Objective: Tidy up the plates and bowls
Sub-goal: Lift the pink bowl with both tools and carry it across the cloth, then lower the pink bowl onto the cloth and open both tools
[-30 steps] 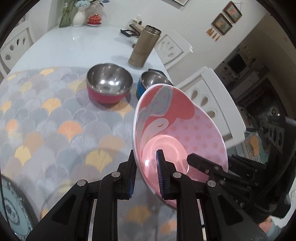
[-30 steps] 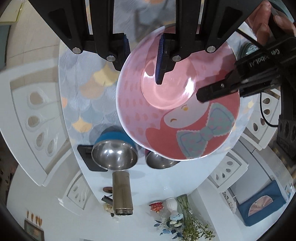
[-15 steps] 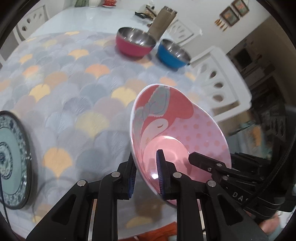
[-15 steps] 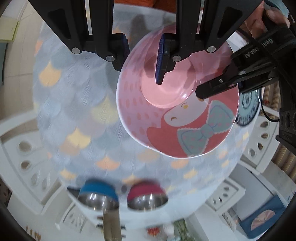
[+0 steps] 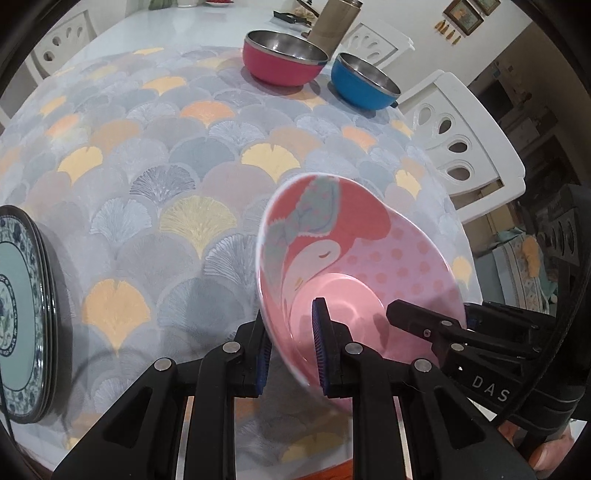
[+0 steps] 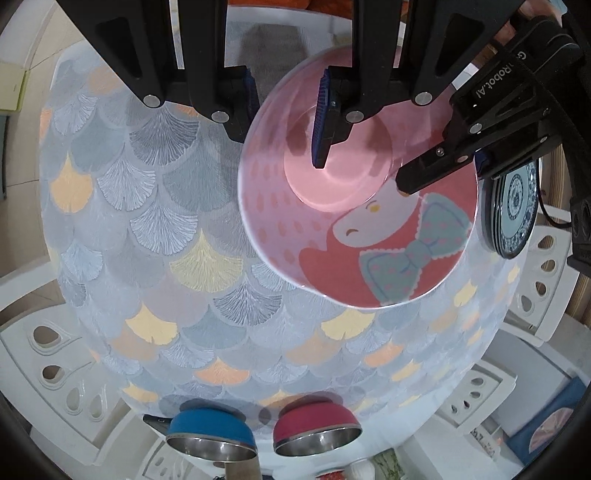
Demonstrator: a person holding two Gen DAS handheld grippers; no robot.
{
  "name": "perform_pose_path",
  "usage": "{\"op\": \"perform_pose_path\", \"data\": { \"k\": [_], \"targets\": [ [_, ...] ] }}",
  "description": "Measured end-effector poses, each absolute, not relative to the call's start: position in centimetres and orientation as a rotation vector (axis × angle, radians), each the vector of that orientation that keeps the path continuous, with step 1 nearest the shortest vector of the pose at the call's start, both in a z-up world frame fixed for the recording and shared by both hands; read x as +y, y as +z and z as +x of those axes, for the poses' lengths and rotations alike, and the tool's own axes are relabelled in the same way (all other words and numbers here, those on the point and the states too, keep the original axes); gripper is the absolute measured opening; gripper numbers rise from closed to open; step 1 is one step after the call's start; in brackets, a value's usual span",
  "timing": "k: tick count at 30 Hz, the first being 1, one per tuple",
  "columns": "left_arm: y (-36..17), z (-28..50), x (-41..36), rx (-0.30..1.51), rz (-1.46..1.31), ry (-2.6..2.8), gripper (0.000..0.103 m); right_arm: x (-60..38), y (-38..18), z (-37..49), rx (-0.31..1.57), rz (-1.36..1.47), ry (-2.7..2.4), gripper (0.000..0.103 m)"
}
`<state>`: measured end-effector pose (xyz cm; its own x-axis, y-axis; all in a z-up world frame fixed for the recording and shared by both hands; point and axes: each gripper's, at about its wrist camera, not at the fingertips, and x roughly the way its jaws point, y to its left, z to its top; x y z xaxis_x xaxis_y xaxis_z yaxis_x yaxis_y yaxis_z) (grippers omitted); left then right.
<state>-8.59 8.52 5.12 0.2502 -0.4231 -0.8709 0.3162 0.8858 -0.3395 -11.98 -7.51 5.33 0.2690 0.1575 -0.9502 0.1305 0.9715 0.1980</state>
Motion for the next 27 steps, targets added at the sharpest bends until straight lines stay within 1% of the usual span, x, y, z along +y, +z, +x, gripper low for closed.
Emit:
{"op": "perform_pose_path", "data": {
  "k": [2, 3, 10, 11, 13, 15, 18, 20, 21, 22, 23, 24, 25, 27],
  "targets": [
    [5.3, -8.6, 8.9, 1.217, -0.111, -0.493, 0.016, -7.4, 5.4, -12.0, 1.306, 0.255, 0.005, 0.025],
    [5.5, -8.7, 9.2, 1.210, -0.117, -0.495, 0.020, -7.6, 5.5, -12.3, 1.300, 0.262, 0.003, 0.025],
    [7.3, -9.2, 11.9, 1.186, -0.142, -0.484, 0.019, -9.6, 7.3, -13.7, 1.285, 0.311, -0.036, 0.025],
    [7.8, -9.4, 12.4, 1.175, -0.149, -0.482, 0.020, -10.0, 7.8, -14.2, 1.278, 0.322, -0.047, 0.026],
    [8.8, -9.8, 13.2, 1.140, -0.162, -0.475, 0.020, -10.6, 8.4, -15.0, 1.266, 0.355, -0.043, 0.030],
    [10.1, -10.3, 14.1, 1.090, -0.182, -0.475, 0.020, -11.5, 9.2, -16.0, 1.255, 0.401, -0.047, 0.031],
    [11.4, -10.6, 15.0, 1.069, -0.200, -0.481, 0.020, -12.2, 10.1, -16.9, 1.237, 0.464, -0.034, 0.031],
    [12.3, -10.4, 15.4, 1.056, -0.215, -0.497, 0.021, -12.3, 11.0, -17.1, 1.217, 0.490, -0.025, 0.033],
    [12.6, -10.2, 15.5, 1.048, -0.218, -0.500, 0.029, -12.3, 11.7, -17.1, 1.197, 0.503, -0.019, 0.039],
    [13.0, -10.0, 15.5, 1.042, -0.222, -0.499, 0.038, -12.3, 12.1, -17.0, 1.186, 0.508, -0.017, 0.053],
    [13.4, -9.6, 15.5, 1.036, -0.227, -0.494, 0.043, -12.2, 12.7, -16.9, 1.167, 0.514, -0.016, 0.060],
    [13.7, -9.2, 15.5, 1.030, -0.234, -0.491, 0.051, -12.2, 13.4, -16.8, 1.136, 0.523, -0.016, 0.063],
    [14.1, -8.7, 15.5, 1.015, -0.244, -0.492, 0.058, -12.2, 14.0, -16.7, 1.105, 0.530, -0.008, 0.063],
    [14.7, -8.0, 15.4, 0.990, -0.255, -0.486, 0.064, -12.1, 15.1, -15.9, 1.072, 0.526, 0.012, 0.063]
  ]
}}
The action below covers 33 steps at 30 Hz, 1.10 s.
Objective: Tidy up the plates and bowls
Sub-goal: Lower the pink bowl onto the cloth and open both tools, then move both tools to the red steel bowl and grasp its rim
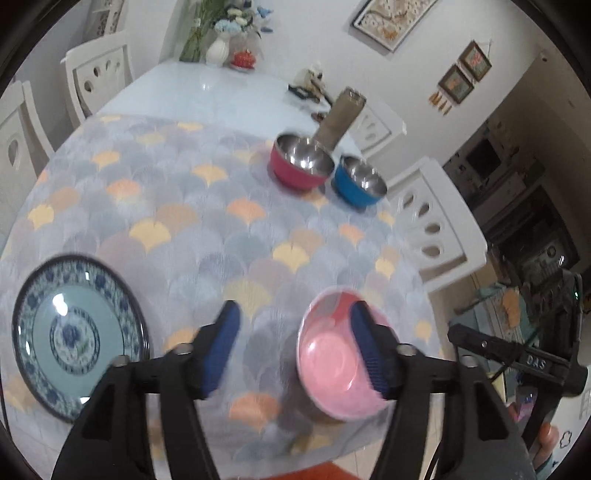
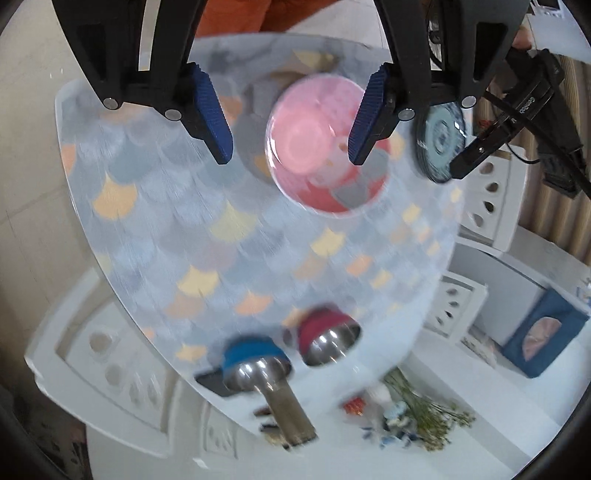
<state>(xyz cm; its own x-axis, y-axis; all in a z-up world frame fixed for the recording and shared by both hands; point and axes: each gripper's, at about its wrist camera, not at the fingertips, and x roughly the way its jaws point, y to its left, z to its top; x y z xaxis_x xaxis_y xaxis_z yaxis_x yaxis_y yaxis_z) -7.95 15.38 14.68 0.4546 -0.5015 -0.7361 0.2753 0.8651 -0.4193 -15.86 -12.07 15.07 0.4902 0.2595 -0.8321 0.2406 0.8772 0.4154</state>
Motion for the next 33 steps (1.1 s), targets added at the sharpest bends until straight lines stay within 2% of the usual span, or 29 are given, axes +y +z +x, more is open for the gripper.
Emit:
{"op": "perform_pose_path", "data": {
  "k": [12, 20, 29, 33],
  "targets": [
    [15.8, 3.1, 12.6, 1.010, -0.273, -0.496, 0.064, -13.7, 15.1, -3.9, 1.063, 0.552, 0.080, 0.063],
    [10.7, 12.6, 10.4, 1.164, -0.461, -0.486, 0.063, -14.2, 11.5, 5.7, 1.111, 0.516, 0.086, 0.063],
    [7.3, 19.2, 7.6, 1.205, -0.400, -0.400, 0.058, -15.0, 7.3, 12.6, 1.144, 0.568, 0.081, 0.063],
    [6.2, 21.0, 6.4, 1.223, -0.375, -0.409, 0.040, -15.3, 6.0, 14.1, 1.134, 0.601, 0.097, 0.063]
  ]
}}
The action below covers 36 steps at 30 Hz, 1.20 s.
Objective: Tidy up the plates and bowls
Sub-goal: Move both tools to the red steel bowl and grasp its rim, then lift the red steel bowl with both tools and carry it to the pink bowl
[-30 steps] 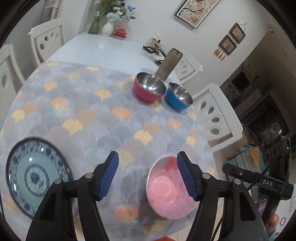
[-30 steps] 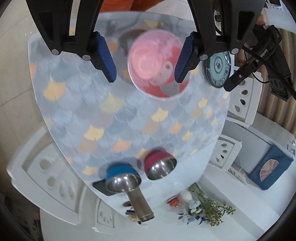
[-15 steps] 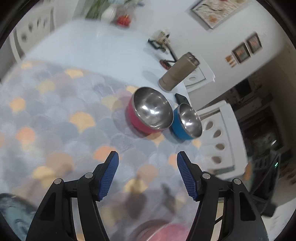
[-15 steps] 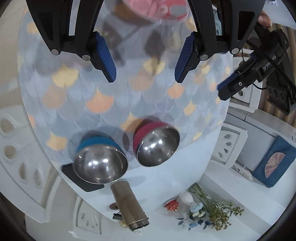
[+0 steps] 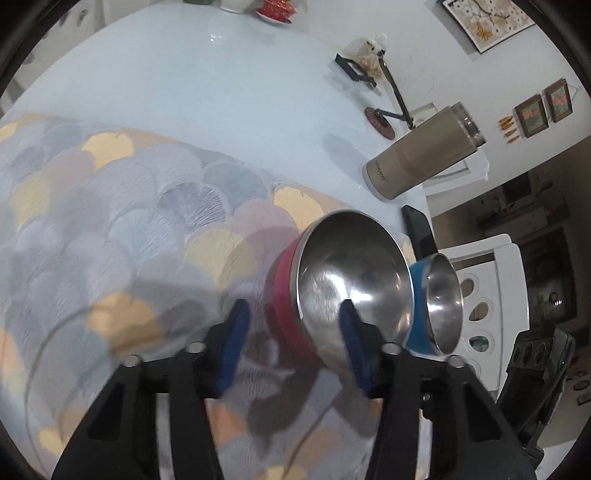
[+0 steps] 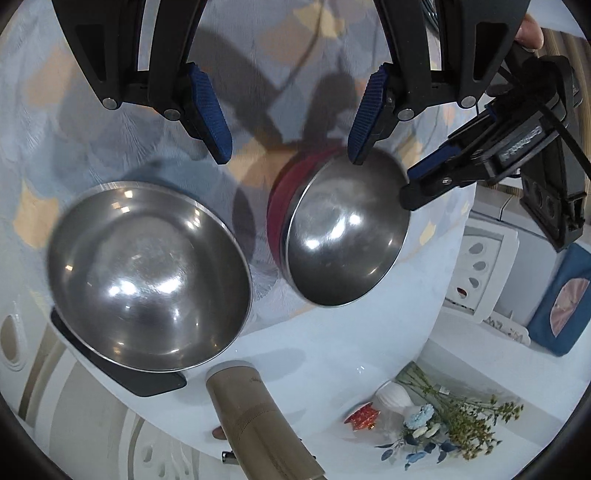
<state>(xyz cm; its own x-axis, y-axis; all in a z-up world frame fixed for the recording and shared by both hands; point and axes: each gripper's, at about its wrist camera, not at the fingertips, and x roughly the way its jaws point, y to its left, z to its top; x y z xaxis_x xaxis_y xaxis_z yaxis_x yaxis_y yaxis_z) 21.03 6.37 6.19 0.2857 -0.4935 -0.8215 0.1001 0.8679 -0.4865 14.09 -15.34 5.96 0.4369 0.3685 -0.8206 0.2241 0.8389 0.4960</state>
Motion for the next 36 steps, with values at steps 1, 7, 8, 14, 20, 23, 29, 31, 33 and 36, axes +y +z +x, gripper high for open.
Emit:
{"op": "perform_pose_path", "data": {
  "k": [1, 7, 8, 14, 20, 23, 29, 31, 33, 36],
  "targets": [
    [6.0, 21.5, 6.1, 1.226, -0.369, -0.414, 0.038, -15.3, 5.9, 14.2, 1.131, 0.606, 0.099, 0.063],
    [5.5, 22.8, 5.3, 1.219, -0.330, -0.423, 0.030, -14.8, 5.2, 15.6, 1.135, 0.607, 0.099, 0.063],
    [5.4, 23.1, 5.2, 1.219, -0.328, -0.424, 0.029, -14.7, 5.1, 15.7, 1.138, 0.607, 0.101, 0.063],
    [4.6, 23.6, 5.1, 1.229, -0.319, -0.421, 0.018, -13.3, 4.4, 16.5, 1.163, 0.562, 0.112, 0.039],
    [4.5, 23.4, 5.3, 1.226, -0.310, -0.426, 0.018, -12.9, 4.7, 16.4, 1.162, 0.526, 0.107, 0.037],
    [4.8, 23.0, 5.3, 1.222, -0.302, -0.429, 0.018, -12.6, 5.1, 16.1, 1.165, 0.517, 0.105, 0.037],
    [6.4, 21.4, 6.1, 1.199, -0.296, -0.435, 0.018, -12.3, 6.3, 15.2, 1.157, 0.491, 0.122, 0.037],
    [7.2, 20.5, 6.6, 1.187, -0.293, -0.442, 0.018, -12.0, 7.0, 14.7, 1.146, 0.473, 0.133, 0.037],
    [8.1, 19.7, 7.0, 1.171, -0.290, -0.444, 0.018, -11.7, 7.8, 14.1, 1.138, 0.454, 0.144, 0.037],
    [9.6, 18.1, 7.8, 1.141, -0.286, -0.446, 0.018, -10.9, 9.3, 12.9, 1.127, 0.426, 0.165, 0.037]
  ]
}}
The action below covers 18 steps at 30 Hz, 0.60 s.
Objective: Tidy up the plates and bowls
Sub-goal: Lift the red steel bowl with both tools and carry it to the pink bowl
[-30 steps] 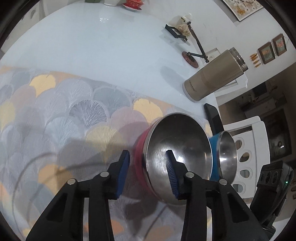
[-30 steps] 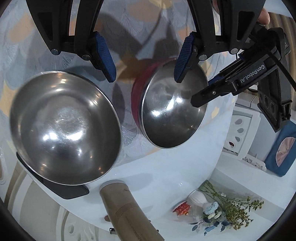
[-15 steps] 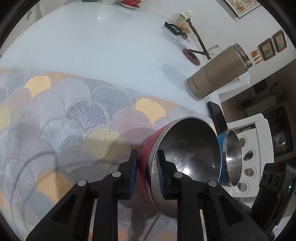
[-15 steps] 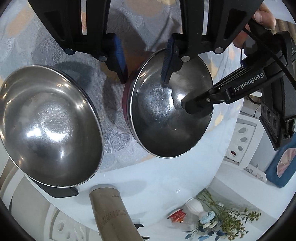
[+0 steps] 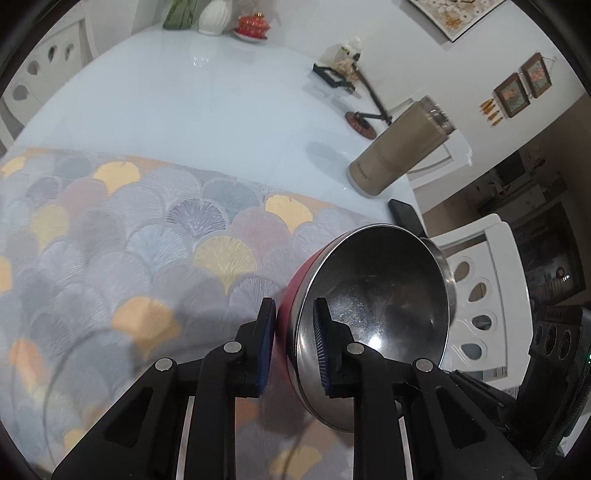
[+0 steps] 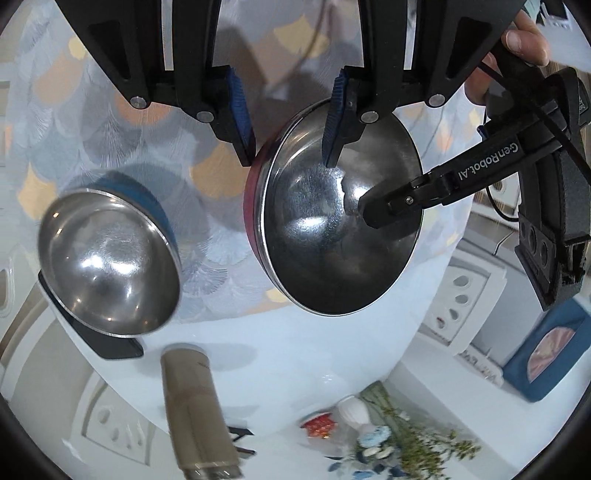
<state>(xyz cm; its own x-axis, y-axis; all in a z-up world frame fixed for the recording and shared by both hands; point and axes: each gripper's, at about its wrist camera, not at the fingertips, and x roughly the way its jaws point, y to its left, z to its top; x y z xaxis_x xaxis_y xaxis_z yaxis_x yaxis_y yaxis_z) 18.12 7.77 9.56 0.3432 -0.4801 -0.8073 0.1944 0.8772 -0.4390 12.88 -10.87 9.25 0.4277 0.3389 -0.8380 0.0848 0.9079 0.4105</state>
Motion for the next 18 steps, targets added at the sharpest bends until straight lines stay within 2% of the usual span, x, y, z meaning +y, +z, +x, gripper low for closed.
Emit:
{"op": "perform_pose_path", "data": {
  "k": [7, 18],
  "targets": [
    [12.8, 14.0, 9.7, 1.070, -0.292, -0.452, 0.018, -8.2, 12.9, 8.9, 1.050, 0.310, 0.205, 0.037],
    [17.4, 7.5, 12.2, 0.977, -0.280, -0.509, 0.018, -6.0, 16.9, 1.7, 0.972, 0.348, 0.193, 0.037]
  ]
}}
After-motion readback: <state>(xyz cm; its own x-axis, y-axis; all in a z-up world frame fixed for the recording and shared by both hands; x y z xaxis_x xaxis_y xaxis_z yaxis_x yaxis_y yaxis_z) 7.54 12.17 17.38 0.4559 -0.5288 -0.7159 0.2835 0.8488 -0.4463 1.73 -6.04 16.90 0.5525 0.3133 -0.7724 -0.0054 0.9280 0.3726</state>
